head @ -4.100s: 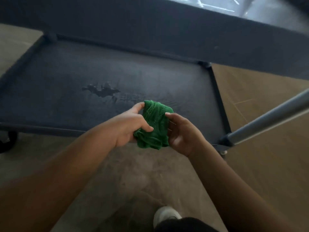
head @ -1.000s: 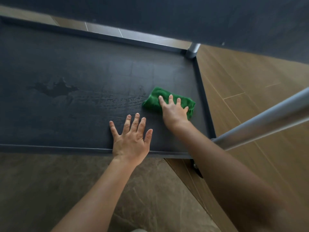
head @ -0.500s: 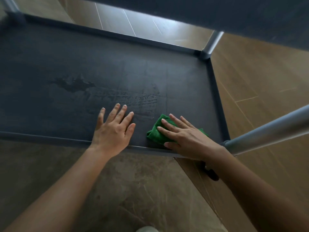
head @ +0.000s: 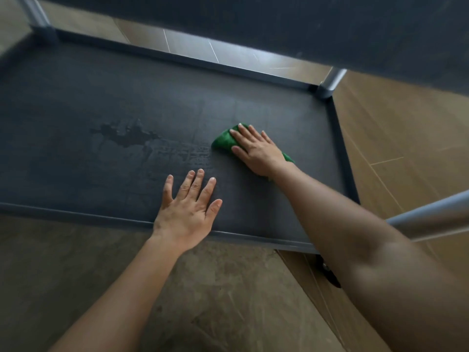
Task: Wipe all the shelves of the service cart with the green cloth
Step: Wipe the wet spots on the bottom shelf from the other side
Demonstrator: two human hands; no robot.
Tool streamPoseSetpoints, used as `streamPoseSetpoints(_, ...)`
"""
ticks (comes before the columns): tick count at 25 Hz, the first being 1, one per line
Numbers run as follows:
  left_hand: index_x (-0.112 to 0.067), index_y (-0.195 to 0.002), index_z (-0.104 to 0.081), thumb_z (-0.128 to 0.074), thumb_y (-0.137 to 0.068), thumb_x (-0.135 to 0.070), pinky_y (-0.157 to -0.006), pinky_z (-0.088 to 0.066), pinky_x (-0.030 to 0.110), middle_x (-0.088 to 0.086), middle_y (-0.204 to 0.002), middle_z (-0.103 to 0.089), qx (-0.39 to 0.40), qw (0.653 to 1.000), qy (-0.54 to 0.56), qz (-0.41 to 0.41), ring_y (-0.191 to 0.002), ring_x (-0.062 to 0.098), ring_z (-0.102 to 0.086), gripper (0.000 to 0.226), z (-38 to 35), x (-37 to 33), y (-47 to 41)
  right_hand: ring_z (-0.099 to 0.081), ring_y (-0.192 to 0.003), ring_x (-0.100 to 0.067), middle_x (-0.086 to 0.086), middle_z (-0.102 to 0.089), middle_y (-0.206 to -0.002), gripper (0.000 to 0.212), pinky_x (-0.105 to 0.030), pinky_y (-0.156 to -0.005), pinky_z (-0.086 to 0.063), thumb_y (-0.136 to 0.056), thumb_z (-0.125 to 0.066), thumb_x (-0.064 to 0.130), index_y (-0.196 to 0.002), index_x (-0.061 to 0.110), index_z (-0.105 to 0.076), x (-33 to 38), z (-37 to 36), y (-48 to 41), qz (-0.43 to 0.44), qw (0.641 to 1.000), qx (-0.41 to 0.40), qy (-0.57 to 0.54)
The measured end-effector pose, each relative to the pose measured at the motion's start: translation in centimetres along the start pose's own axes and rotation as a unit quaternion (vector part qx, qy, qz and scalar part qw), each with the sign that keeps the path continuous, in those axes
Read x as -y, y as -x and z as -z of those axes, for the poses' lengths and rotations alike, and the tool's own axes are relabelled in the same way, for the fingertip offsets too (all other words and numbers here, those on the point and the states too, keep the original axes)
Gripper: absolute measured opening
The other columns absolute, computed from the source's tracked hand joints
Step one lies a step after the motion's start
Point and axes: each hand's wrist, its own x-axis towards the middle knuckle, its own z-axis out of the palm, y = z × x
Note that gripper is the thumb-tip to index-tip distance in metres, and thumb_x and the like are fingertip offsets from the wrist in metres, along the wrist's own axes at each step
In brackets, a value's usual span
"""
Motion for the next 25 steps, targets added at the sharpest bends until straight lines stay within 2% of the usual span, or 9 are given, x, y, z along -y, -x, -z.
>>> streamPoseSetpoints(3, -0.034, -0.148, 0.014, 0.017, -0.085, -0.056, -0.108, 0.026, 0.048, -0.008, -0.157, 0.021, 0.005, 1.0, -0.004, 0.006, -0.143, 0.007, 0.023, 0.067, 0.0, 0.0, -0.2, 0.005, -0.146, -0.014, 0.006, 0.001, -0.16, 0.056, -0.035, -0.117, 0.004, -0.1, -0.018, 0.051, -0.151, 0.032, -0.007, 0.3, 0.3, -2.8, -0.058, 0.998, 0.016, -0.005)
streamPoseSetpoints(5, -0.035, -0.148, 0.013, 0.015, -0.086, -0.053, -0.109, 0.024, 0.05, -0.009, -0.158, 0.019, 0.003, 1.0, -0.005, 0.01, -0.143, 0.006, 0.021, 0.064, 0.0, 0.0, -0.3, 0.003, -0.147, -0.015, 0.005, 0.0, -0.16, 0.054, -0.033, -0.117, 0.004, -0.101, -0.019, 0.048, -0.151, 0.031, -0.008, 0.9, 0.1, -2.1, -0.051, 0.999, 0.003, -0.009)
streamPoseSetpoints(9, -0.03, -0.152, -0.003, 0.014, -0.091, -0.048, -0.111, 0.019, 0.051, -0.013, -0.16, 0.002, -0.044, 0.999, -0.002, 0.029, -0.146, 0.006, 0.008, 0.066, -0.4, 0.0, 0.0, -0.005, -0.147, -0.016, 0.003, -0.008, -0.159, 0.053, -0.032, -0.119, -0.001, -0.101, -0.027, 0.043, -0.151, 0.03, -0.014, 3.1, -0.8, 3.7, 0.042, 0.999, -0.026, -0.017)
streamPoseSetpoints(13, -0.024, -0.151, -0.02, 0.013, -0.093, -0.046, -0.112, 0.017, 0.05, -0.009, -0.16, -0.012, -0.082, 0.995, 0.017, 0.062, -0.148, 0.011, -0.003, 0.07, -0.2, -0.1, 0.3, -0.001, -0.146, -0.011, 0.008, -0.008, -0.158, 0.053, -0.028, -0.119, 0.002, -0.101, -0.028, 0.044, -0.15, 0.033, -0.013, 5.3, -1.8, 11.3, 0.116, 0.993, -0.005, -0.019)
streamPoseSetpoints(16, -0.022, -0.151, -0.02, 0.015, -0.092, -0.047, -0.112, 0.016, 0.048, -0.007, -0.16, -0.013, -0.086, 0.993, 0.03, 0.081, -0.148, 0.011, -0.004, 0.074, 0.0, -0.2, 0.2, 0.0, -0.145, -0.01, 0.011, -0.008, -0.155, 0.052, -0.026, -0.118, 0.004, -0.1, -0.027, 0.045, -0.148, 0.033, -0.009, 5.7, -2.2, 14.9, 0.177, 0.984, 0.017, -0.03)
streamPoseSetpoints(19, -0.022, -0.152, -0.013, 0.022, -0.088, -0.052, -0.112, 0.018, 0.047, -0.006, -0.161, -0.006, -0.076, 0.994, 0.02, 0.07, -0.148, 0.012, 0.0, 0.079, 0.0, -0.3, 0.4, -0.004, -0.144, -0.011, 0.008, -0.013, -0.155, 0.053, -0.027, -0.118, 0.001, -0.1, -0.035, 0.041, -0.148, 0.028, -0.017, 4.7, -1.8, 14.0, 0.212, 0.976, 0.032, -0.038)
streamPoseSetpoints(22, -0.021, -0.152, -0.005, 0.027, -0.082, -0.055, -0.111, 0.02, 0.048, -0.005, -0.161, 0.001, -0.063, 0.996, 0.021, 0.065, -0.147, 0.013, 0.006, 0.084, 0.0, -0.3, 0.5, -0.006, -0.144, -0.011, 0.004, -0.016, -0.156, 0.052, -0.029, -0.118, -0.002, -0.1, -0.039, 0.034, -0.149, 0.024, -0.023, 3.5, -1.3, 9.6, 0.178, 0.983, 0.011, -0.032)
streamPoseSetpoints(25, -0.019, -0.152, -0.003, 0.027, -0.08, -0.057, -0.11, 0.023, 0.048, -0.004, -0.161, 0.004, -0.059, 0.996, 0.016, 0.062, -0.147, 0.014, 0.01, 0.087, 0.0, -0.4, 0.6, -0.009, -0.146, -0.016, 0.0, -0.014, -0.158, 0.051, -0.031, -0.117, -0.004, -0.102, -0.036, 0.032, -0.15, 0.023, -0.022, 1.7, -0.3, 3.0, 0.088, 0.995, -0.014, -0.036)
